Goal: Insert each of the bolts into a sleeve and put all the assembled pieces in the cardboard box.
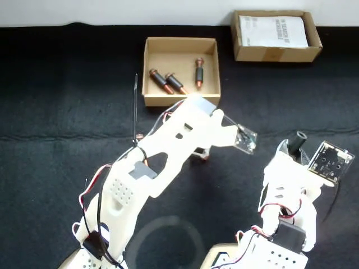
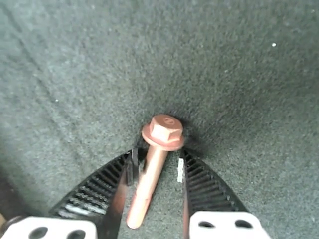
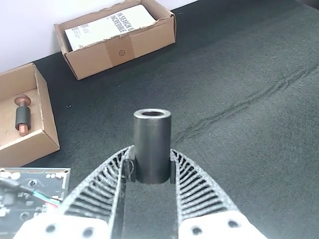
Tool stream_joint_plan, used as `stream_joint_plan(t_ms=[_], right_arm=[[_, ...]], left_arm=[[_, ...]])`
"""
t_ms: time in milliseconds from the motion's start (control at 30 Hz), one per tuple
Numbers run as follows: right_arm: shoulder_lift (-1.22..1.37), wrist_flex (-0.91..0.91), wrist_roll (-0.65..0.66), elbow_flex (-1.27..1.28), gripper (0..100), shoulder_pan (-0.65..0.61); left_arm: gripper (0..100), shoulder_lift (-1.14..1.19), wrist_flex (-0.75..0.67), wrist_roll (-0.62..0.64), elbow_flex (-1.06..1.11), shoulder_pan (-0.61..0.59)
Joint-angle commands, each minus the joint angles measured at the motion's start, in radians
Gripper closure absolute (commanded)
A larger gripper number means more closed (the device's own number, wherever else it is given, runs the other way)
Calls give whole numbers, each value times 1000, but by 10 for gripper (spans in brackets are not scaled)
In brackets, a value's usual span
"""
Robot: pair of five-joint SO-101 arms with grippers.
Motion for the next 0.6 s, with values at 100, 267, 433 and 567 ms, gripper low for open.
stream_joint_plan(t_ms=[100, 267, 433, 567], right_arm=[[-15, -2, 14, -1, 991, 22], [-15, -2, 14, -1, 991, 22], [-15, -2, 14, -1, 991, 31], [-15, -4, 14, -2, 991, 54]], left_arm=[[854, -5, -11, 5, -30, 53], [854, -5, -11, 6, -30, 99], [909, -1, -31, 6, -30, 104], [979, 1, -25, 6, -22, 102]])
